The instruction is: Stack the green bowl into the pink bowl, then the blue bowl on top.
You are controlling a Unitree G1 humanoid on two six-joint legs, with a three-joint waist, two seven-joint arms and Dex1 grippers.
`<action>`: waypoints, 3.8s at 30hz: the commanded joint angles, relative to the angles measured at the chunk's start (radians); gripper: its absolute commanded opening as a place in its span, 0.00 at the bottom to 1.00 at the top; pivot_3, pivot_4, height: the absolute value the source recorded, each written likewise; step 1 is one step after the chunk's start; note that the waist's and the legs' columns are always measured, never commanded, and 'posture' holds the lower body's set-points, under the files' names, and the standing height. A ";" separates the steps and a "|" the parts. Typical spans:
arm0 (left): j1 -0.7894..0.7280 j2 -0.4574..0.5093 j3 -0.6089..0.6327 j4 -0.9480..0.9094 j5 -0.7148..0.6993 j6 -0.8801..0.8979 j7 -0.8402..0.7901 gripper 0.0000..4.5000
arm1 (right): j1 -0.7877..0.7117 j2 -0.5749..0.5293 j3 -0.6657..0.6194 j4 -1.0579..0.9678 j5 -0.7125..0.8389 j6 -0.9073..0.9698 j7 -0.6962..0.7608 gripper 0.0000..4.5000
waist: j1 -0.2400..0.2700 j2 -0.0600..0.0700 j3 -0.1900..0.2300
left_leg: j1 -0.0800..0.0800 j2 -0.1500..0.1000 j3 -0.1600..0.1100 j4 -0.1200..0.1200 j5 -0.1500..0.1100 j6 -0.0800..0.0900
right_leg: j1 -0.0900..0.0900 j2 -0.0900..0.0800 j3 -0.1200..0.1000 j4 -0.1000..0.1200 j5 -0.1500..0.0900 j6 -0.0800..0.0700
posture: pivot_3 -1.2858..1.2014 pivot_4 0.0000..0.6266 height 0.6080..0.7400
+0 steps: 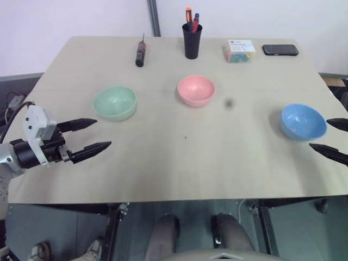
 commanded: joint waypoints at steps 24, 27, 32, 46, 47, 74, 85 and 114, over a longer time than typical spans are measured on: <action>0.273 -0.316 0.008 -0.541 -0.030 0.004 0.415 0.99 | -1.145 0.680 0.945 1.011 -0.637 -0.704 -0.233 1.00 | -0.026 0.000 0.000 | -0.004 0.001 0.002 -0.002 0.000 -0.001 | -0.009 0.000 0.007 0.003 0.001 -0.001 | 0.52 0.24 1.00; 0.322 -0.330 0.033 -0.579 -0.038 0.006 0.442 1.00 | -1.219 0.735 0.958 1.170 -0.684 -0.791 -0.276 0.80 | -0.027 0.000 0.000 | -0.004 0.001 0.001 -0.002 0.000 -0.001 | -0.009 -0.001 0.006 0.004 0.001 -0.001 | 0.52 0.24 1.00; 0.369 -0.340 0.056 -0.618 -0.055 0.008 0.472 1.00 | -1.301 0.783 0.976 1.334 -0.767 -0.884 -0.362 0.34 | -0.031 0.001 0.000 | -0.002 0.001 0.001 -0.001 0.001 -0.002 | -0.010 0.000 0.007 0.008 0.002 -0.003 | 0.52 0.24 1.00; 0.353 -0.338 0.007 -0.602 -0.060 -0.004 0.496 1.00 | -1.340 0.774 0.961 1.409 -0.831 -0.964 -0.339 0.06 | -0.030 0.001 0.001 | -0.001 0.001 0.001 -0.001 0.002 -0.003 | -0.010 0.000 0.007 0.010 0.002 -0.003 | 0.52 0.24 1.00; 0.347 -0.337 0.002 -0.598 -0.059 -0.004 0.496 1.00 | -1.340 0.774 0.955 1.409 -0.826 -0.959 -0.334 0.14 | -0.030 0.001 0.001 | -0.001 0.001 0.001 -0.001 0.002 -0.003 | -0.010 0.000 0.007 0.010 0.002 -0.003 | 0.52 0.24 1.00; 0.384 -0.338 0.027 -0.626 -0.081 -0.015 0.504 1.00 | -1.329 0.731 0.950 1.355 -0.857 -1.011 -0.248 0.02 | -0.050 0.002 0.002 | -0.002 0.001 0.001 -0.002 0.002 -0.003 | -0.011 0.001 0.007 0.010 0.002 -0.003 | 0.52 0.24 1.00; 0.285 -0.313 -0.018 -0.522 -0.002 -0.036 0.515 1.00 | -0.881 0.405 0.934 0.380 -0.582 -0.398 0.273 0.02 | -0.031 0.004 0.003 | -0.002 0.001 -0.001 -0.002 0.002 -0.003 | -0.010 0.000 0.006 0.009 0.002 -0.003 | 0.52 0.24 1.00; -0.576 0.080 -0.789 0.174 0.809 0.029 0.481 0.72 | -0.674 0.512 0.729 -0.127 -0.276 -0.085 -0.105 1.00 | -0.009 0.001 0.005 | -0.005 0.002 0.005 -0.001 0.002 -0.003 | -0.012 0.005 0.006 0.008 0.002 -0.004 | 0.52 0.24 1.00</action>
